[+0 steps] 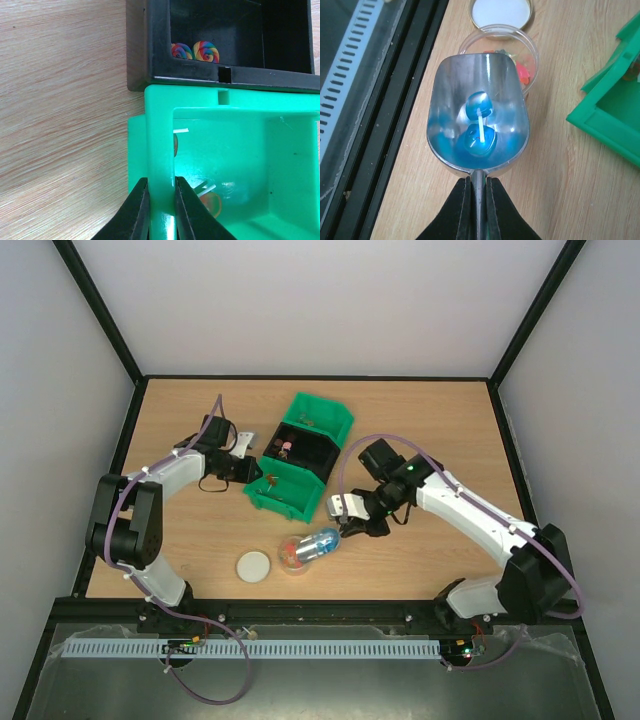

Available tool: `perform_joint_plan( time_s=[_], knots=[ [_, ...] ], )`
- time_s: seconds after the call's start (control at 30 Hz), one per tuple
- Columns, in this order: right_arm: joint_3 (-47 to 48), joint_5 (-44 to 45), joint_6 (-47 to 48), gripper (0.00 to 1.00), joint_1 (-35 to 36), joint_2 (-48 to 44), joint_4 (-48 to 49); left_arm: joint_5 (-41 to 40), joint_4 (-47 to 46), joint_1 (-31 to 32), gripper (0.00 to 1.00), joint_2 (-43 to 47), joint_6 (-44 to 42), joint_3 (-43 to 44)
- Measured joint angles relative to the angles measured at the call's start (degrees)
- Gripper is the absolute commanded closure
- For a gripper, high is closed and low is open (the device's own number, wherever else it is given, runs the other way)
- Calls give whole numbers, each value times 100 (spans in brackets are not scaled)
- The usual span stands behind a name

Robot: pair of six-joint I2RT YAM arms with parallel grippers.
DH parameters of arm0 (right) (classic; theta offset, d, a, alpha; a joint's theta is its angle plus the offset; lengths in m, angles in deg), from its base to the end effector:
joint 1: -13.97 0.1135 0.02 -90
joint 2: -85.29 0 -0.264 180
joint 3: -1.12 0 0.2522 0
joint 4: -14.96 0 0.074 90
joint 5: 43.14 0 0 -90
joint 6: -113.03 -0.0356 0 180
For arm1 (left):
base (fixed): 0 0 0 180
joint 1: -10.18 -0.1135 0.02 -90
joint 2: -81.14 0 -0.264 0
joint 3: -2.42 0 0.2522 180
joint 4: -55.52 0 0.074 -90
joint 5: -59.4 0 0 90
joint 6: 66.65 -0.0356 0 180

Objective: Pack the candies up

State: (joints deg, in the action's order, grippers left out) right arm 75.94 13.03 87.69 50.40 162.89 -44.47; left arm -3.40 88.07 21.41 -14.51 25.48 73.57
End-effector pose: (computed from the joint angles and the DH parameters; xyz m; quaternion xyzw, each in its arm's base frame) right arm 0.2002 0.1724 0.2675 -0.7615 0.5362 0.2179 0.2917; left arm 0.3234 -0.0808 0.1830 0.1404 0.9238 -0.2560 0.2475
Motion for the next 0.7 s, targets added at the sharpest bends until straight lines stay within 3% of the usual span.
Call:
perform_joint_plan(
  time_s=[0.7],
  knots=[
    [710,1349,-391,99,566,339,-470,0,0,-2,98,0,0,0]
  ],
)
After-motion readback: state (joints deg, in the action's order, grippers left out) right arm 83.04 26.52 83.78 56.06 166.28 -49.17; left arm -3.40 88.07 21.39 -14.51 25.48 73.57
